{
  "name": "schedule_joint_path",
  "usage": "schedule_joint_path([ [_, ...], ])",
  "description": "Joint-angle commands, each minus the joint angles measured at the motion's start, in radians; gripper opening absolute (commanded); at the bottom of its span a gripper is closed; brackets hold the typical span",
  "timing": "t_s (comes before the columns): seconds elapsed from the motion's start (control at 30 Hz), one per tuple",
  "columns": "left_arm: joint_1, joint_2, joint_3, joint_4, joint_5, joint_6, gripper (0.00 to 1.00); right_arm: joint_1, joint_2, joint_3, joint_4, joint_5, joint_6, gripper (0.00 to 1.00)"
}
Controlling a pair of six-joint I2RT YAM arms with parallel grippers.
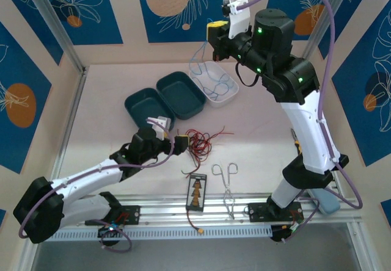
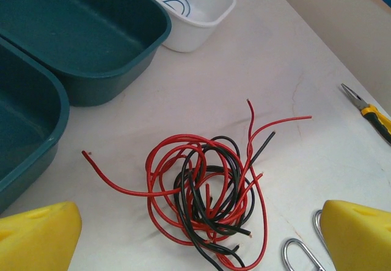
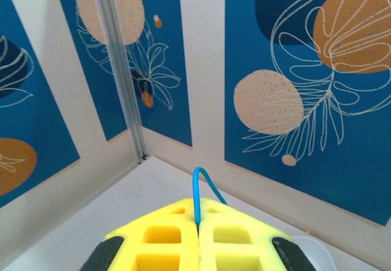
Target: Untangle the cables
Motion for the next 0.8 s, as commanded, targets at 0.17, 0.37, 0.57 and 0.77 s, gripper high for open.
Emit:
schedule_joint_path([
  [0.17,-0.006,-0.061,0.012,-0.041,-0.059,0.025,1.0,-0.058,0.054,0.028,-0.002,0.011,-0.003,0.0],
  [0.37,-0.006,-0.066,0.093,-0.021,-0.012,0.111,1.0,-0.091,0.072,0.027,-0.014,-0.056,0.047,0.0],
  [0.57,-0.007,-0.06,0.146,-0.04,-0.008,0.143,1.0,-0.124,0.101,0.022,-0.013,-0.074,0.056,0.0],
  [0.77,-0.006,-0.084,0.138,-0.06,-0.04,0.147,1.0,-0.201,0.162,0.023,0.019,-0.073,0.072,0.0],
])
